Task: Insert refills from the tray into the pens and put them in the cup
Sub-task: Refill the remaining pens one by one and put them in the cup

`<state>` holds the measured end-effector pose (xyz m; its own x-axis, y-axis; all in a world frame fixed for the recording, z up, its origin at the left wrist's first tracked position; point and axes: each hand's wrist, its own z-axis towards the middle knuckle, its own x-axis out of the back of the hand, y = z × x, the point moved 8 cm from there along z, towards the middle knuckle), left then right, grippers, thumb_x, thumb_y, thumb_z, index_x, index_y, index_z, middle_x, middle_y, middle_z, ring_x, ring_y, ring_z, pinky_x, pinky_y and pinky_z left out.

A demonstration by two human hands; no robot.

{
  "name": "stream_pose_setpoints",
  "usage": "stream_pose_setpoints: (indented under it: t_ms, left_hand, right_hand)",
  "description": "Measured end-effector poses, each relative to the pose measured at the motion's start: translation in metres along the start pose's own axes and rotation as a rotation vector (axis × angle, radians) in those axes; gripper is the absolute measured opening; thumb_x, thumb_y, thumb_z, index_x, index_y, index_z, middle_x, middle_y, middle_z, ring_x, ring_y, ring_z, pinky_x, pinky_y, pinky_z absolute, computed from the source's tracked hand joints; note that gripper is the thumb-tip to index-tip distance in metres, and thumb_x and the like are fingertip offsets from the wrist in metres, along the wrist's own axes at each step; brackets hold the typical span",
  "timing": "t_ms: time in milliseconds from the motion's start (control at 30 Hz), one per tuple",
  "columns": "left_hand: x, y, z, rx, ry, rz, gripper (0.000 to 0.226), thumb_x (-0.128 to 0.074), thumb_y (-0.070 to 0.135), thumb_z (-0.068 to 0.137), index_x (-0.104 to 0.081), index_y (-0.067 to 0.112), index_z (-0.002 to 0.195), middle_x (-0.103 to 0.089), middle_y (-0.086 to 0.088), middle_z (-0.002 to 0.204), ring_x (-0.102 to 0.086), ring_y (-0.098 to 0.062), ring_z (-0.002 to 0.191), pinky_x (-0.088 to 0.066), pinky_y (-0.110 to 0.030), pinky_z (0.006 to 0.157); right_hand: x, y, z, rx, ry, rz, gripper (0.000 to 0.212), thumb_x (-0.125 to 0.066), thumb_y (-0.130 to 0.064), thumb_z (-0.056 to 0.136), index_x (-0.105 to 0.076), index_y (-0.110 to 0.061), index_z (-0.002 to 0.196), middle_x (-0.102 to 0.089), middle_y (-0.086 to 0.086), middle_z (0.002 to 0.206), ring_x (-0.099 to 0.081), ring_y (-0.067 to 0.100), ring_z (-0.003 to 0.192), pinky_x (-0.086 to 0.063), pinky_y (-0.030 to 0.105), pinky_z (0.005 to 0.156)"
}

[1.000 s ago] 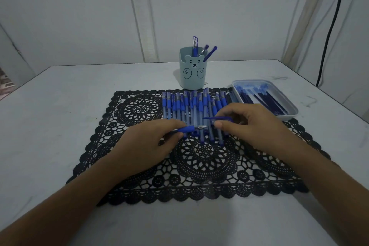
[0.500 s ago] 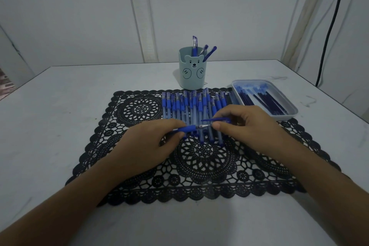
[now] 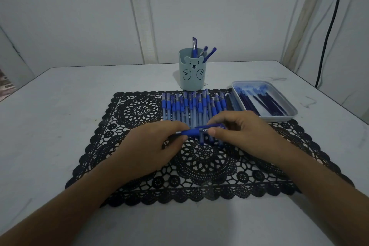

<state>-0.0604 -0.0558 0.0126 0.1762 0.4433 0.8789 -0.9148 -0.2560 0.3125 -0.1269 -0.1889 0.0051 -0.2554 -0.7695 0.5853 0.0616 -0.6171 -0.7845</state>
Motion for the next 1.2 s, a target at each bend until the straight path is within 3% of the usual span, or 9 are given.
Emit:
stream_pose_setpoints:
  t_ms: [133, 400, 567, 667, 767, 933, 1033, 1133, 1200]
  left_hand:
    - [-0.005, 0.001, 0.001, 0.04, -0.029, -0.06, 0.036, -0.04, 0.057, 0.079, -0.062, 0.032, 0.094, -0.056, 0.016, 0.074, -0.052, -0.003, 0.07, -0.042, -0.015, 0.058]
    - [-0.009, -0.002, 0.002, 0.171, -0.154, -0.353, 0.007, -0.06, 0.023, 0.086, -0.067, 0.026, 0.084, -0.057, 0.021, 0.055, -0.048, 0.001, 0.048, -0.034, -0.008, 0.049]
    - [-0.009, -0.002, 0.004, 0.167, -0.157, -0.396, 0.011, -0.058, 0.025, 0.086, -0.065, 0.027, 0.077, -0.061, 0.008, 0.06, -0.05, -0.005, 0.051, -0.038, -0.012, 0.05]
    - [-0.006, 0.001, 0.009, 0.14, -0.126, -0.291, 0.014, -0.053, 0.023, 0.089, -0.062, 0.023, 0.079, -0.06, 0.003, 0.062, -0.051, -0.008, 0.055, -0.039, -0.013, 0.052]
    - [-0.001, -0.004, 0.012, 0.17, -0.103, -0.2, 0.014, -0.047, 0.022, 0.093, -0.06, 0.024, 0.088, -0.059, 0.001, 0.069, -0.047, -0.005, 0.055, -0.039, -0.014, 0.053]
    - [0.03, -0.021, 0.028, 0.278, 0.069, -0.239, 0.01, -0.051, 0.023, 0.092, -0.053, 0.029, 0.099, -0.058, 0.011, 0.081, -0.055, 0.0, 0.072, -0.041, -0.009, 0.06]
    - [0.063, -0.027, 0.059, 0.32, 0.248, -0.269, 0.008, -0.054, 0.024, 0.09, -0.055, 0.028, 0.098, -0.055, 0.021, 0.084, -0.051, 0.007, 0.078, -0.037, -0.007, 0.065]
    - [0.099, -0.036, 0.103, 0.338, 0.451, -0.443, 0.01, -0.056, 0.019, 0.089, -0.061, 0.022, 0.098, -0.061, 0.008, 0.085, -0.057, -0.007, 0.079, -0.045, -0.02, 0.073]
    - [0.115, -0.04, 0.137, 0.333, 0.526, -0.491, 0.011, -0.055, 0.014, 0.089, -0.062, 0.014, 0.098, -0.063, 0.0, 0.088, -0.059, -0.011, 0.079, -0.045, -0.014, 0.065]
  right_hand:
    - [-0.013, -0.004, -0.001, 0.025, -0.016, 0.028, 0.006, -0.065, -0.033, 0.08, -0.068, -0.031, 0.084, -0.065, 0.012, 0.079, -0.057, 0.028, 0.073, -0.049, 0.04, 0.07]
    - [-0.017, -0.013, -0.006, 0.106, 0.02, 0.07, 0.011, -0.066, -0.022, 0.081, -0.069, -0.027, 0.091, -0.068, 0.003, 0.079, -0.06, 0.023, 0.071, -0.051, 0.039, 0.07]
    - [-0.014, -0.015, -0.002, 0.146, 0.037, 0.05, 0.01, -0.065, -0.025, 0.082, -0.067, -0.03, 0.091, -0.067, -0.002, 0.079, -0.057, 0.01, 0.066, -0.048, 0.024, 0.064]
    - [-0.011, -0.013, 0.001, 0.167, 0.073, -0.006, 0.014, -0.055, -0.043, 0.086, -0.062, -0.034, 0.094, -0.067, -0.006, 0.084, -0.06, 0.005, 0.073, -0.048, 0.019, 0.066]
    - [0.001, 0.0, 0.005, 0.165, 0.218, -0.091, 0.04, -0.033, -0.048, 0.089, -0.062, -0.026, 0.104, -0.065, -0.006, 0.096, -0.057, 0.006, 0.089, -0.045, 0.019, 0.079]
    - [-0.005, 0.027, 0.016, 0.057, 0.144, -0.507, 0.045, -0.041, -0.034, 0.096, -0.043, -0.012, 0.135, -0.046, 0.002, 0.135, -0.036, 0.013, 0.126, -0.022, 0.023, 0.109]
    - [-0.016, 0.033, 0.017, 0.015, 0.055, -0.569, 0.049, -0.037, -0.033, 0.097, -0.031, -0.015, 0.142, -0.03, 0.0, 0.147, -0.023, 0.011, 0.135, -0.008, 0.01, 0.1]
    - [-0.017, 0.035, 0.018, 0.004, 0.042, -0.576, 0.049, -0.033, -0.035, 0.098, -0.028, -0.017, 0.143, -0.022, -0.003, 0.151, -0.017, 0.01, 0.138, -0.005, 0.01, 0.1]
    - [-0.017, 0.037, 0.018, -0.004, 0.034, -0.569, 0.05, -0.032, -0.037, 0.098, -0.027, -0.019, 0.144, -0.019, -0.006, 0.152, -0.014, 0.008, 0.139, -0.005, 0.01, 0.101]
